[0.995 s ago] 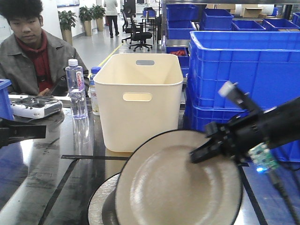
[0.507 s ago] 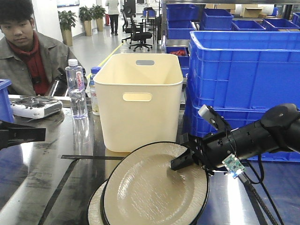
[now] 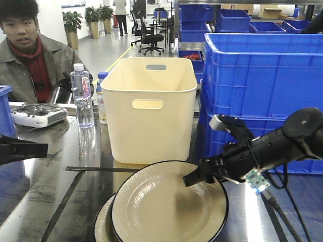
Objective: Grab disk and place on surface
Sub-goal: 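Lower the right gripper's plate onto the stack and open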
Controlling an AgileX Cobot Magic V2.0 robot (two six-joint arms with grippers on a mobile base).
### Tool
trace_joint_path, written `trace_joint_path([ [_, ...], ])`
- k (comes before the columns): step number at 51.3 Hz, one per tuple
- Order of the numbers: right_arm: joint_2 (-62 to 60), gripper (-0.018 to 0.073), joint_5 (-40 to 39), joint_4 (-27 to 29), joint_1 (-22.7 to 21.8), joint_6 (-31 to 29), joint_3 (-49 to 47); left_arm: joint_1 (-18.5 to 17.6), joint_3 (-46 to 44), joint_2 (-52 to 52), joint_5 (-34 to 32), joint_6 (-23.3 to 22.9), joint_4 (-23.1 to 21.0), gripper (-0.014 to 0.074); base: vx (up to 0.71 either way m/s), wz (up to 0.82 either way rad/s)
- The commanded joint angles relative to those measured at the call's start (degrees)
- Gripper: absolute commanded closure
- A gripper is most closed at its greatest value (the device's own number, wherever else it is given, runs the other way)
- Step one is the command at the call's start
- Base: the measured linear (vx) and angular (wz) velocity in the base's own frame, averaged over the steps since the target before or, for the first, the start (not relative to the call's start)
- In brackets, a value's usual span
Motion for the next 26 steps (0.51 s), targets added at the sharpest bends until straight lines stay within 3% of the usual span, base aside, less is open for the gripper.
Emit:
trace_joint_path([
  [1,-5.23,-0.0046,-6.56,-6.27,-0.31,0.41,-2.04,0.14,-1.8,-1.25,-1.93,-2.26,-0.65,0.0604,0.0,0.0],
  [7,-8.26,0.0041,-10.04,-19.81,-0.31,8.17,-2.04,0.14,-1.8,-1.25,-2.63,-3.91,2.85,0.0604,0.0,0.0],
  [12,-10.79,0.0147,-9.03,-34.61,-0.31,20.63,-2.04,0.14,-1.8,-1.25,-3.43,-5.65,6.79,0.0603,0.0,0.0],
  [19,-14.66,0.042,-1.26,-53.11,-0.31,37.34,-1.98,0.14,-1.8,-1.25,-5.63,-11.28,15.81,0.0601,0.0,0.0],
  [23,-16.79,0.0577,3.81,-58.24,-0.31,42.16,-1.85,0.14,-1.8,-1.25,-6.89,-14.88,22.08,0.0601,0.0,0.0],
  [26,-18.79,0.0575,6.7,-58.7,-0.31,41.91,-1.85,0.14,-1.75,-1.25,-8.03,-18.33,28.09,0.0599,0.0,0.0],
])
